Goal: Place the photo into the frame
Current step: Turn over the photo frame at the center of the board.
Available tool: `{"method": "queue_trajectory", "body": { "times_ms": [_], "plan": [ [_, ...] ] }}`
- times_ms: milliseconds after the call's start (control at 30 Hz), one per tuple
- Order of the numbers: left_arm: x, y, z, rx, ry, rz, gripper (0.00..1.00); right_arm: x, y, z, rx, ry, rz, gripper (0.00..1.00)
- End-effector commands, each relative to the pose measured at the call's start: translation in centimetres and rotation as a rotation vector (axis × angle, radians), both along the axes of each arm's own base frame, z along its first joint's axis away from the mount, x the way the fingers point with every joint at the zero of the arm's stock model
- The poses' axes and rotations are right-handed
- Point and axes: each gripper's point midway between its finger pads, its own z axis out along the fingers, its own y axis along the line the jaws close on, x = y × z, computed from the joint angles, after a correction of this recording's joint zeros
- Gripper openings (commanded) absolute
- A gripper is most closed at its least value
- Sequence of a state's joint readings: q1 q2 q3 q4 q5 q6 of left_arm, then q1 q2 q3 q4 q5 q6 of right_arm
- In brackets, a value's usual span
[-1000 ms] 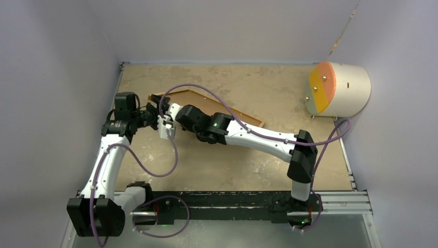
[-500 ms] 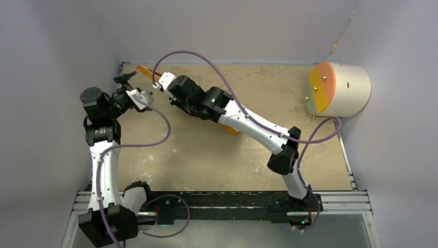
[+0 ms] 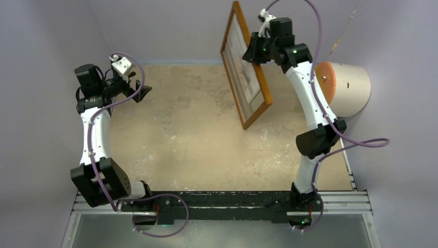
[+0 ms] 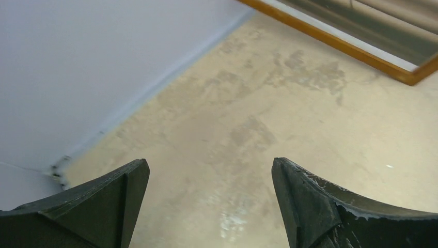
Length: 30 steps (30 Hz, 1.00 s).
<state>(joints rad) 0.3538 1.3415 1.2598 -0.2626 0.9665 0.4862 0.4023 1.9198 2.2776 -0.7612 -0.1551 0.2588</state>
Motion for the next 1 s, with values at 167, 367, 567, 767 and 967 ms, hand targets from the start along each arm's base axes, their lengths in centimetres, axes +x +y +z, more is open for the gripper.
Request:
{"method": "queue_trajectory", "body": {
  "times_ms": [167,367,567,767,967],
  "plan": [
    [-4.2,-2.9,-3.1,-0.057,0.145,-0.175,0.96,1.1,-1.5,-1.6,0.426,0.255,0.045,0.07],
    [-4.6,-3.3,-5.7,-0.092,0.238,-0.227,0.96,-0.1,-4.5,-4.9,0.471,0.336,0.007,0.06],
    [-4.5,-2.9,-7.0,-0.091,0.292,-0.204,0.97,-2.5,-5.5,-8.5,0.480,0.379,-0.024,0.05],
    [-3.2,-0.3,-9.5,-0.079,0.423,0.001,0.98,-7.1,-5.0,-14.4,0.524,0.494,0.029,0.08],
    [-4.6,0.1,-13.0,-0.046,0.504,0.020,0.99,-9.9,-5.0,-20.7,0.519,0.596,0.050,0.10]
  ]
}}
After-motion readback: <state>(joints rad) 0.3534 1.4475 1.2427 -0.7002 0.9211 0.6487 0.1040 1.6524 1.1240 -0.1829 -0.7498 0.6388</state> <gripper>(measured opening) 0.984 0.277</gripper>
